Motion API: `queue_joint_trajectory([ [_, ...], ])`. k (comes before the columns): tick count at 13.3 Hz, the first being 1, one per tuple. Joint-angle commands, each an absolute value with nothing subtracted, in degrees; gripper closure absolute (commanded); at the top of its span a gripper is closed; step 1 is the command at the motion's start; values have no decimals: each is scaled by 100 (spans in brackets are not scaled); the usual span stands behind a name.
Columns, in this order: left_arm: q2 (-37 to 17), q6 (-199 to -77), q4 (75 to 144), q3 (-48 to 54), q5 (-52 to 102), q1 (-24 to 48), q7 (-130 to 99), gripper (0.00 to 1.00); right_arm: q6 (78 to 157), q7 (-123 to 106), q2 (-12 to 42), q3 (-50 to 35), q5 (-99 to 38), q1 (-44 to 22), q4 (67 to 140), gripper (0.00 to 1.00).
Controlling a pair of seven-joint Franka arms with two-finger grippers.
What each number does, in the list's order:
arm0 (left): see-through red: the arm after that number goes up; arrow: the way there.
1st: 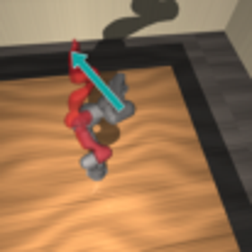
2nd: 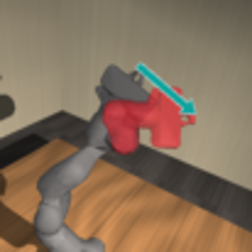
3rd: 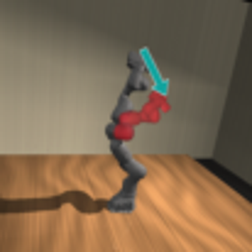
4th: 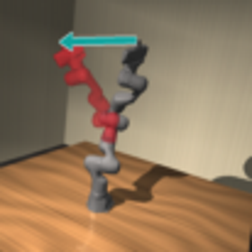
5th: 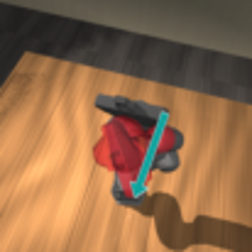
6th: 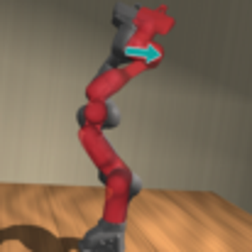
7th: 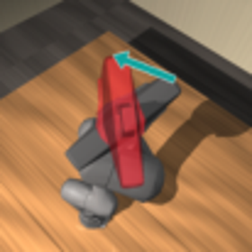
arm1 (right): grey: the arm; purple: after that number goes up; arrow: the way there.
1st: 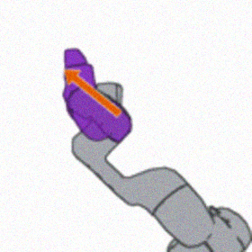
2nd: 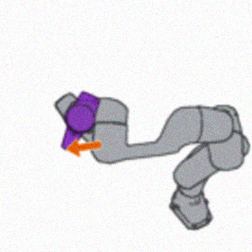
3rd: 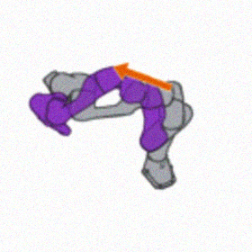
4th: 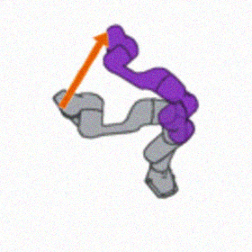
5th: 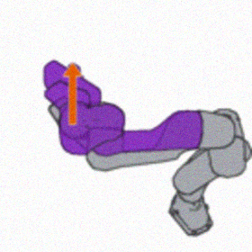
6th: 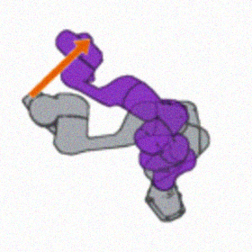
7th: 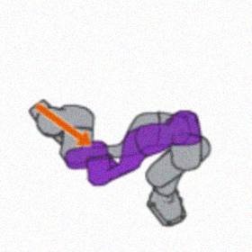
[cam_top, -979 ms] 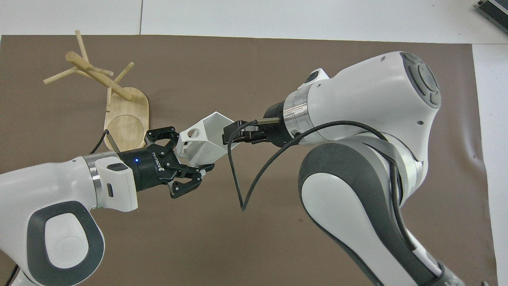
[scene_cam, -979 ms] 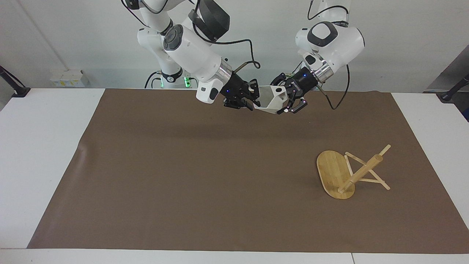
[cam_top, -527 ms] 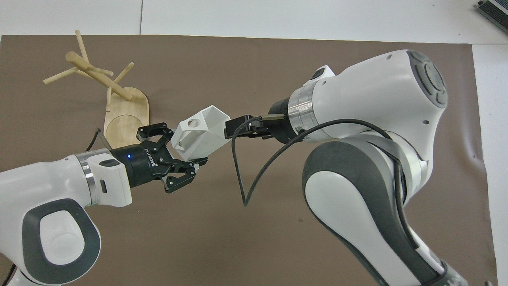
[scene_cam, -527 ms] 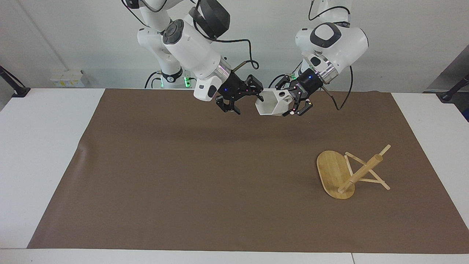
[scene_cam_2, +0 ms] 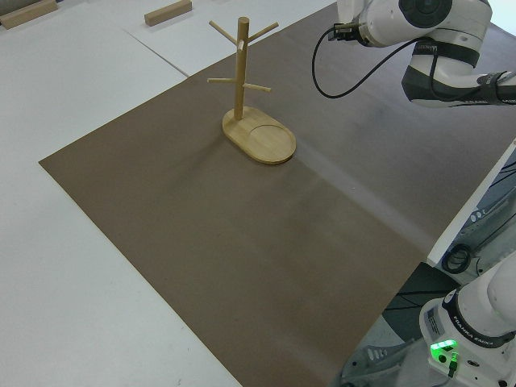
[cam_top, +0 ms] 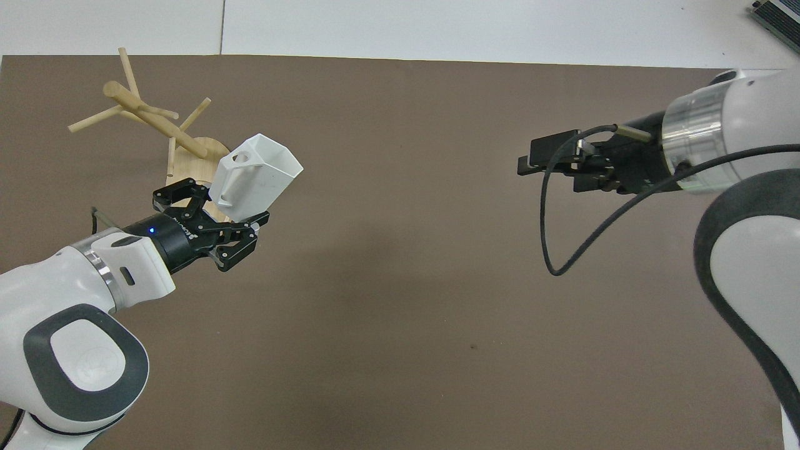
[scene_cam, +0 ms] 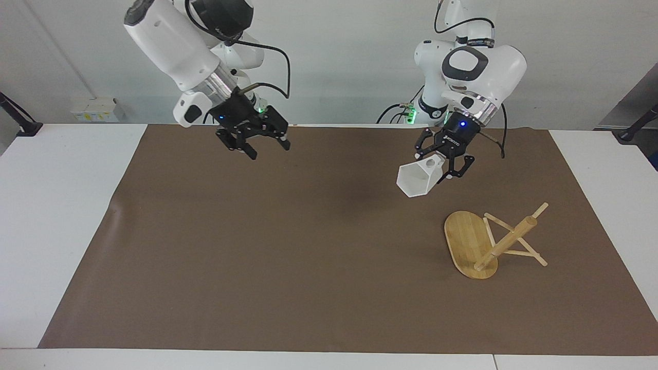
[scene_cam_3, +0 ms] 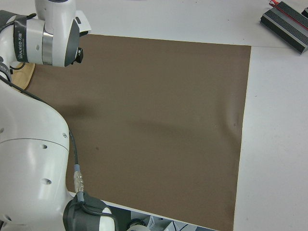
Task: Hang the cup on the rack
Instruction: 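Carry the mug with the left gripper while the right gripper withdraws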
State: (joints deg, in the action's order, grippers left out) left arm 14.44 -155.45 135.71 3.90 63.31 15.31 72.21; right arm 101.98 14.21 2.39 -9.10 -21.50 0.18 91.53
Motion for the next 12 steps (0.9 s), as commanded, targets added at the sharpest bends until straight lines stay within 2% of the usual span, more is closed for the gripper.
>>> queue_joint_trajectory([
  [1,1240,-15916,13606,439,6372,1354,7163,100,9889,1143,114,-704,-981,9,9307,0],
  [3,960,-16223,13562,439,6372,1345,7146,100,9853,1142,88,-319,-344,9,9325,0],
  [6,731,-16461,13483,431,6372,1327,7128,100,9835,1134,88,131,-290,17,9325,0],
  [8,379,-16532,13203,431,6372,1170,7093,100,9826,1073,88,429,-168,35,9334,0],
  [12,167,-16541,12868,431,6372,1046,6873,100,9905,668,62,729,562,35,9325,0],
])
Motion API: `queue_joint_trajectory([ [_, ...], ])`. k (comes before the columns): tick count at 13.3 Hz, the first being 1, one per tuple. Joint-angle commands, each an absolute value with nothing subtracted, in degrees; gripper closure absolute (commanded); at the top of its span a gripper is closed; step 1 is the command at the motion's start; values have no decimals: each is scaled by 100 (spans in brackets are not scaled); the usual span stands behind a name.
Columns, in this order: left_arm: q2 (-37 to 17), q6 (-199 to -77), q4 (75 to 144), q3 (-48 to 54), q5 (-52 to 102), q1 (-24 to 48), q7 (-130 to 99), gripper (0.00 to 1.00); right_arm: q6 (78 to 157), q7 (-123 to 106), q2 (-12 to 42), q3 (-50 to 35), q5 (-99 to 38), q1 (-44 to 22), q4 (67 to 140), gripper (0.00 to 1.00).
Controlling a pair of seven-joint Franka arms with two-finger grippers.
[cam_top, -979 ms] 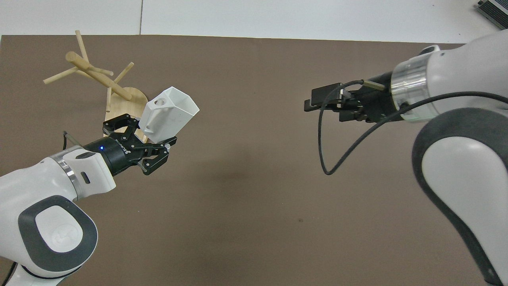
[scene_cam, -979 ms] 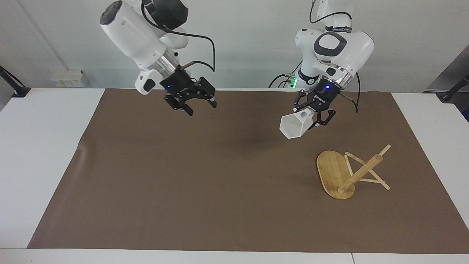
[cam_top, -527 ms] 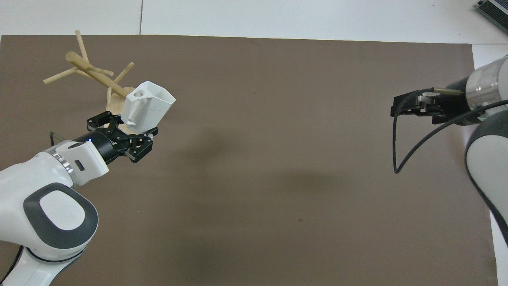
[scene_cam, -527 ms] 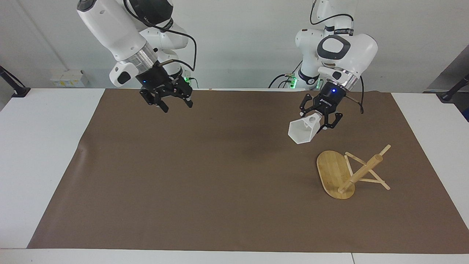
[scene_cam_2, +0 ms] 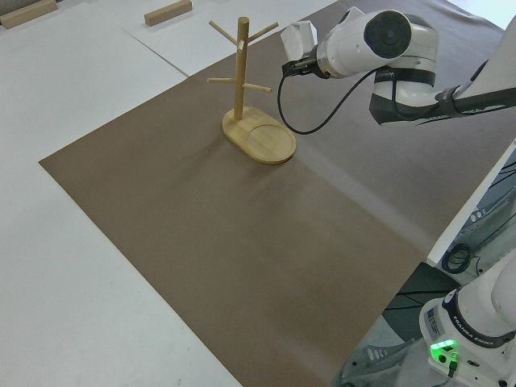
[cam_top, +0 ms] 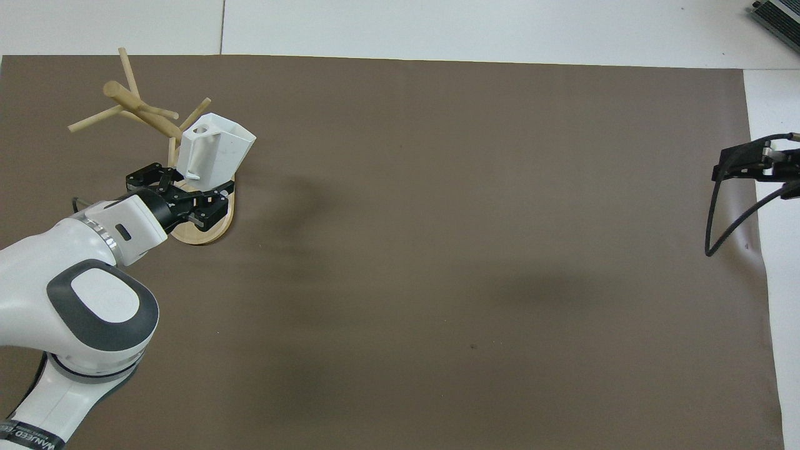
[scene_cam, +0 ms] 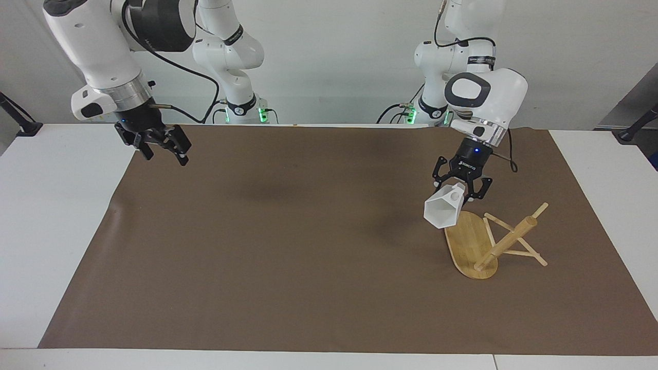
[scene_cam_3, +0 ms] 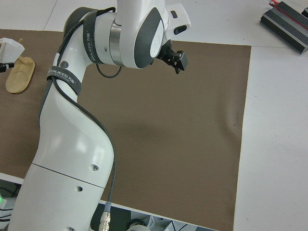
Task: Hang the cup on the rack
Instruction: 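Carry the mug with the left gripper while the right gripper withdraws, then lower the mug handle onto a wooden peg with the left gripper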
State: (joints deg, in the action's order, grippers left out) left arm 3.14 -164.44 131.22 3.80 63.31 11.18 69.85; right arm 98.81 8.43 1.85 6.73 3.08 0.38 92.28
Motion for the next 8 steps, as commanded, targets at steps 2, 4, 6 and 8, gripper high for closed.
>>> queue_joint_trajectory([
  [2,88,-16541,12745,431,6372,1002,6864,100,9835,694,26,738,562,35,9325,0],
  [4,18,-16550,12631,431,6372,923,6768,100,9826,686,-9,738,501,35,9325,0],
  [6,-44,-16567,12551,431,6363,905,6322,100,9817,651,-44,738,483,44,9334,0],
  [8,-131,-16611,12516,431,6363,905,6135,100,9713,642,-88,738,466,53,9334,0],
])
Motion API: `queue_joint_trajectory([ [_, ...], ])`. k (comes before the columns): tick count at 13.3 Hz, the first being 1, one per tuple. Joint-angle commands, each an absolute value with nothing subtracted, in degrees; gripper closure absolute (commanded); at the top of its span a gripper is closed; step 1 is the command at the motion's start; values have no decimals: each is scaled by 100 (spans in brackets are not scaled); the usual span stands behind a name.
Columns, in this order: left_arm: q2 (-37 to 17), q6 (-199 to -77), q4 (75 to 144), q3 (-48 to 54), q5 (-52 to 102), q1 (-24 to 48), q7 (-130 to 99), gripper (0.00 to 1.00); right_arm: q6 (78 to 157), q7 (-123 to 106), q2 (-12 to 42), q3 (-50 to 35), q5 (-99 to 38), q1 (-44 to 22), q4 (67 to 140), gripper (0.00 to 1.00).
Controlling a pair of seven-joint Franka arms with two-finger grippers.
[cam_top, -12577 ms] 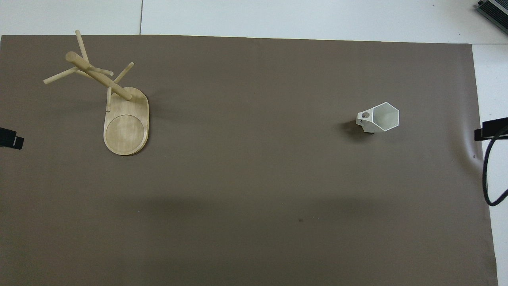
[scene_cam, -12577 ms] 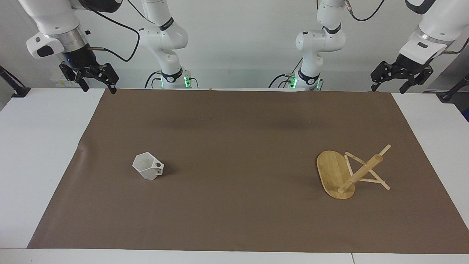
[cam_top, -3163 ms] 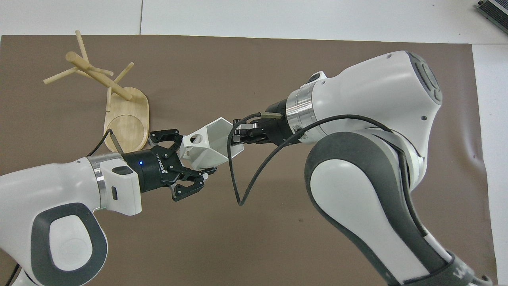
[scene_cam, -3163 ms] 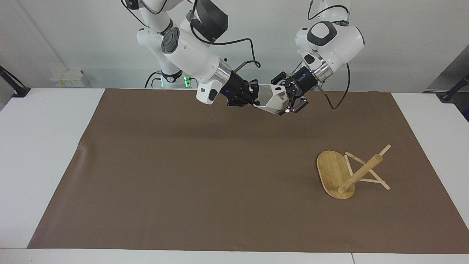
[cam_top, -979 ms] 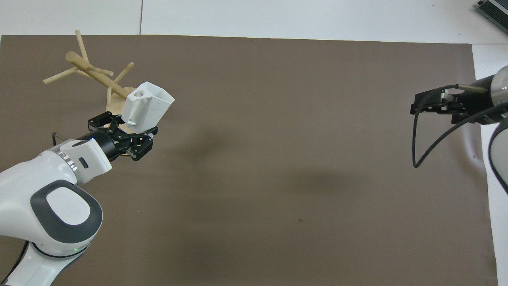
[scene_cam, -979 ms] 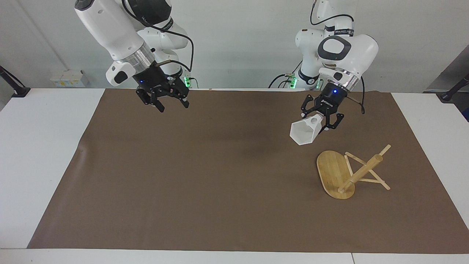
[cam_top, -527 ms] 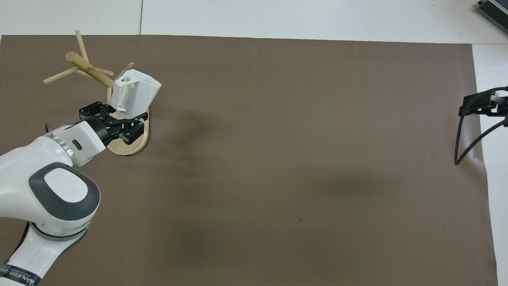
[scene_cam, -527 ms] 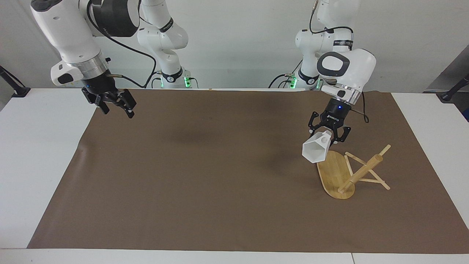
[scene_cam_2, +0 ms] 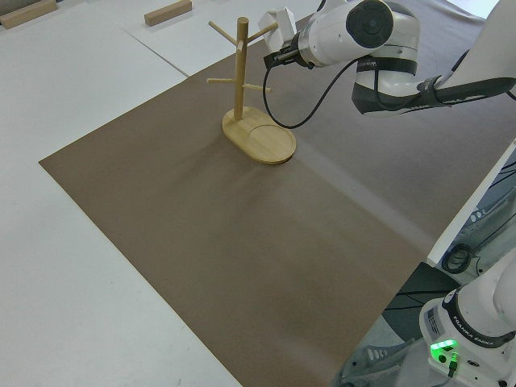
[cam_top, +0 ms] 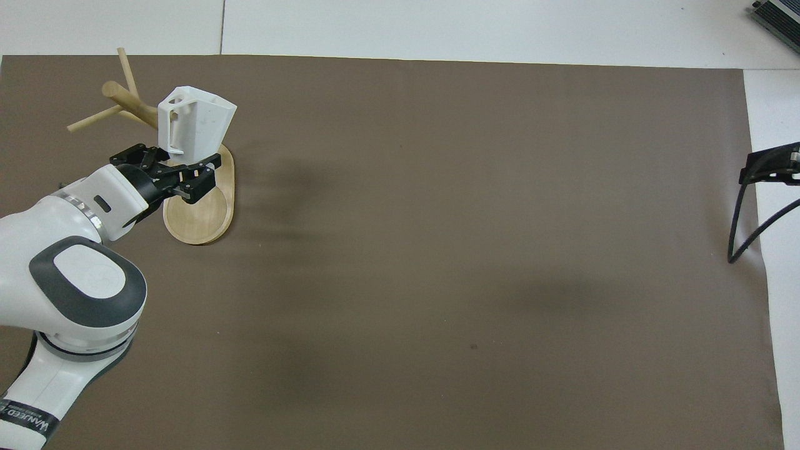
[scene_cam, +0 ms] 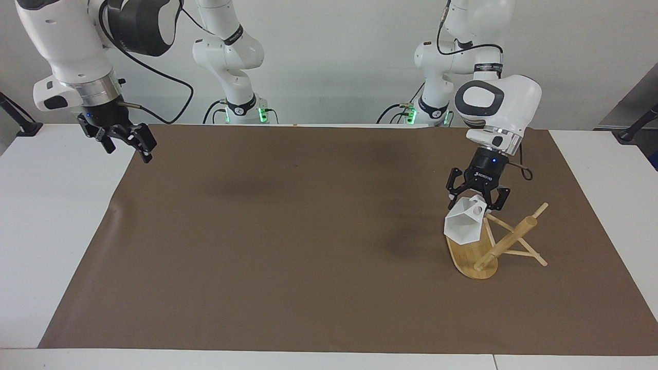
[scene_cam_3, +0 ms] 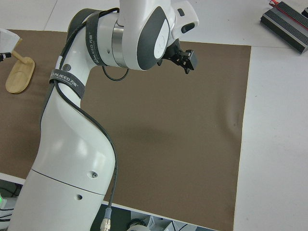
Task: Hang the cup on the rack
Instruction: 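Lower the mug handle onto a wooden peg with the left gripper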
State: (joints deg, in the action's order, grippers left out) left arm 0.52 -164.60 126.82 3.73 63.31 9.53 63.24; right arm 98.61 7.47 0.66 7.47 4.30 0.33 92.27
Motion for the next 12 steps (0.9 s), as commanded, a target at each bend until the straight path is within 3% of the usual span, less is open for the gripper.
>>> queue_joint_trajectory([
  [1,-193,-16672,12472,431,6363,905,6126,100,9538,650,-88,703,448,96,9325,0],
  [4,-264,-16673,12445,431,6363,914,5365,100,9018,659,-53,659,72,176,9238,0],
  [12,-264,-16620,12524,431,6363,756,4651,100,8816,668,-132,211,-26,475,9053,0],
])
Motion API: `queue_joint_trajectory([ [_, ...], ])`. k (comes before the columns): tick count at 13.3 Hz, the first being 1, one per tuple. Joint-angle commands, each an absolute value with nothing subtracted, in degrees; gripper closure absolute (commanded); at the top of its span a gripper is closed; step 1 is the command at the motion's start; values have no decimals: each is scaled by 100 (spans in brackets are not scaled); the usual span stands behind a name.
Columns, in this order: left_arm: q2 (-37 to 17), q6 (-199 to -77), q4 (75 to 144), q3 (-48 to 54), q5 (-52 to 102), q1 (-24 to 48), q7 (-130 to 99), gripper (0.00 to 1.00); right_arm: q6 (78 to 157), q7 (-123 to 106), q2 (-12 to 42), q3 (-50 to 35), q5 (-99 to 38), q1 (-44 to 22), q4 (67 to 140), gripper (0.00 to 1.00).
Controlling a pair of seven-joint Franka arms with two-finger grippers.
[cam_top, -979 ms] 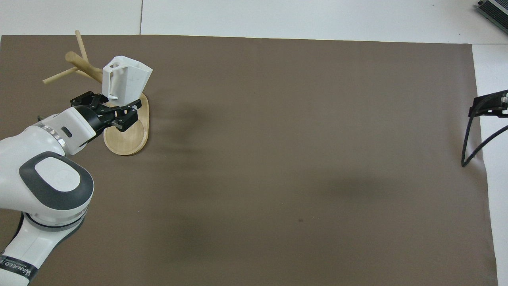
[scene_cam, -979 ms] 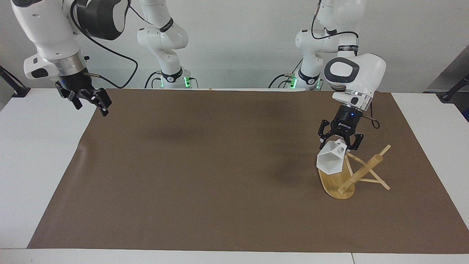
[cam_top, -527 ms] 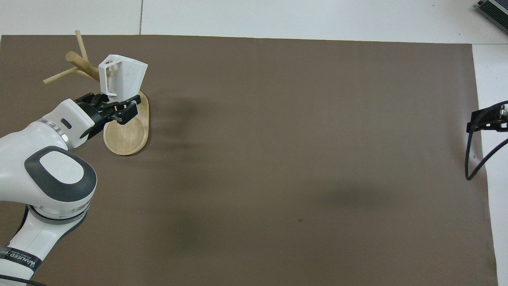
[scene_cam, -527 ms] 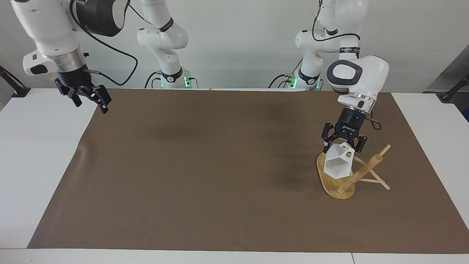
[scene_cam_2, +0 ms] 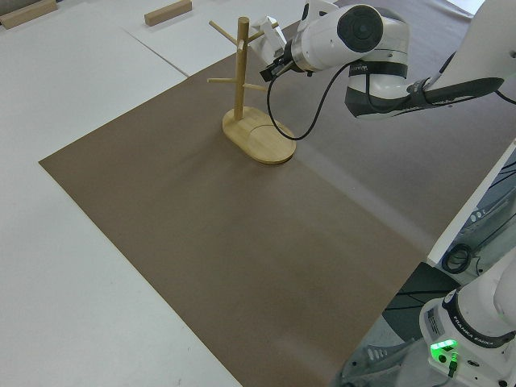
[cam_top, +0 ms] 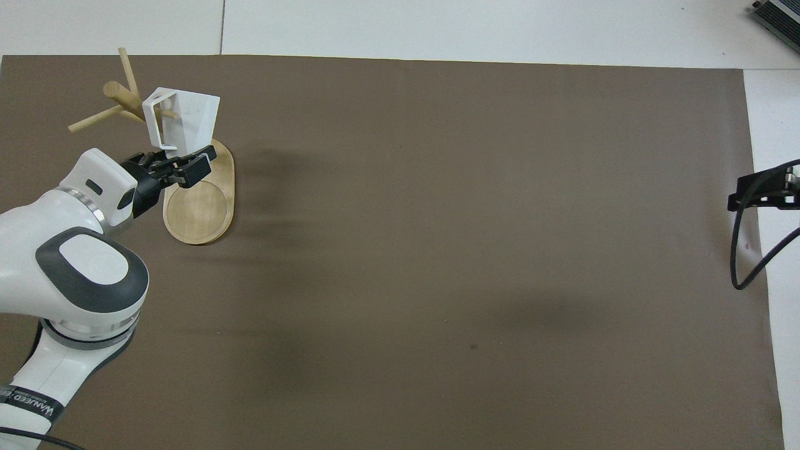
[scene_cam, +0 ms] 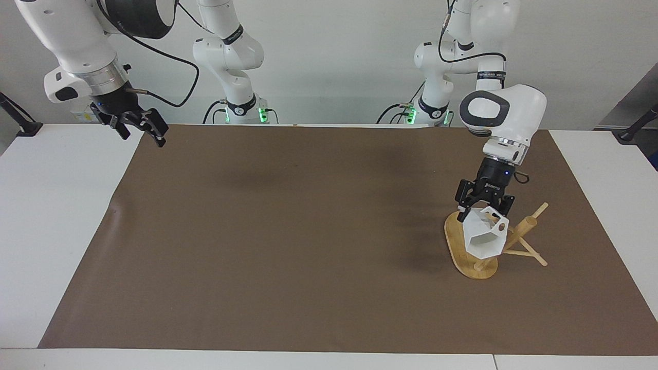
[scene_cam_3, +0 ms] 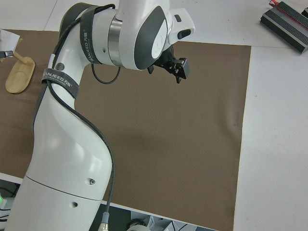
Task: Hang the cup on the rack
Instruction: 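Lower the mug handle onto a wooden peg with the left gripper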
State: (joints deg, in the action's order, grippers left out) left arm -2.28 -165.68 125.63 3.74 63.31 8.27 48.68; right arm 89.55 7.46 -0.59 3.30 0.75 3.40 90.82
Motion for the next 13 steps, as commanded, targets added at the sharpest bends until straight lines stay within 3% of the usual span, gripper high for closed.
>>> queue_joint_trajectory([
  [1,-264,-16611,12524,431,6363,765,4536,100,8763,677,-141,202,-26,475,9053,0],
  [4,-255,-16585,12551,431,6363,677,4518,100,8421,721,-132,1,-26,492,8931,0],
  [5,-255,-16568,12551,431,6363,677,4518,92,8350,712,-123,-26,-18,492,8921,0],
  [6,-255,-16567,12551,431,6363,677,4509,38,8350,695,-123,-18,-18,501,8921,0],
  [7,-255,-16576,12551,431,6363,677,4509,0,8376,660,-114,-18,-9,527,8921,0],
  [13,-194,-16541,12577,422,6354,624,4518,0,8683,414,-114,236,70,510,8973,0],
])
